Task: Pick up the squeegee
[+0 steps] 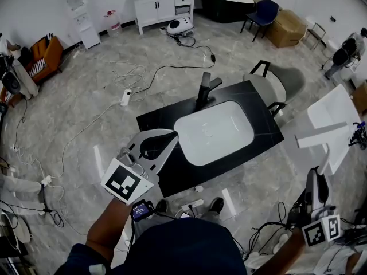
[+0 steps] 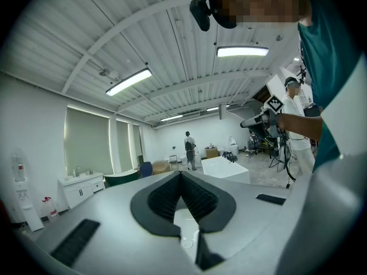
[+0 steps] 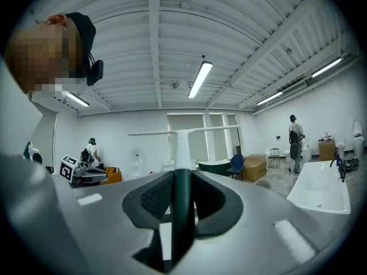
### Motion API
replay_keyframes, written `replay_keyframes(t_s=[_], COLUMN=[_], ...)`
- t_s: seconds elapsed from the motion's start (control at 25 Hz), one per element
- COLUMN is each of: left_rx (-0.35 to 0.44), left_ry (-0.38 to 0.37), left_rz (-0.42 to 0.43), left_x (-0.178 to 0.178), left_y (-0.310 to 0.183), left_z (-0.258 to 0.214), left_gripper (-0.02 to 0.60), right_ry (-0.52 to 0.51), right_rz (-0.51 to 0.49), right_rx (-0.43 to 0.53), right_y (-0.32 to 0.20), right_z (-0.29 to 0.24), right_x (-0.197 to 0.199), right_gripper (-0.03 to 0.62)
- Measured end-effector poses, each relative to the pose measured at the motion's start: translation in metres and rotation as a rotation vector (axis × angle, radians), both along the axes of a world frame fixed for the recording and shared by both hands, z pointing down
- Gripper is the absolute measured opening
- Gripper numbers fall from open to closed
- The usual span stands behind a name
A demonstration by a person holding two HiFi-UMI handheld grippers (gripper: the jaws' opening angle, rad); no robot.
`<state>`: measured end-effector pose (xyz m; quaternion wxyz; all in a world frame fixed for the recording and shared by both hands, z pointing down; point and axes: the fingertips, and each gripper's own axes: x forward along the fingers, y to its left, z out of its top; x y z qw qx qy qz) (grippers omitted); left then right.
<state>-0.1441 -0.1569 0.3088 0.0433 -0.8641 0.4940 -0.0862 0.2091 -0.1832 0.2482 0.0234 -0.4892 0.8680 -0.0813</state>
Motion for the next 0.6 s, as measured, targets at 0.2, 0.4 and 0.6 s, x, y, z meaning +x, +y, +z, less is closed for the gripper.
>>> replay_keyframes(t_s=[0.2,0.4,0.6], left_rx=[-0.006,-0.008,-0.018], left_ry=[0.002,0.004,0.011], left_rz=[0.003,0.003,-0.008], left_x=[0.0,-0.001,-0.002], left_y=[-0.002,-0.004,-0.005], left_z=[0.0,0.002,-0.002], left_gripper=[0.005,0.005,0.005], right_ry=[0.005,0.008,0.007], right_rz=[0.0,-0.002,-0.018], right_rx=[-0.005,-0.012,-0.03], right_y=[-0.002,-0.004,-0.014], right_z=[-0.001,0.003,0.005], right_x=[0.0,-0.002,-0.006], right_gripper=[0.101,0.101,0.101])
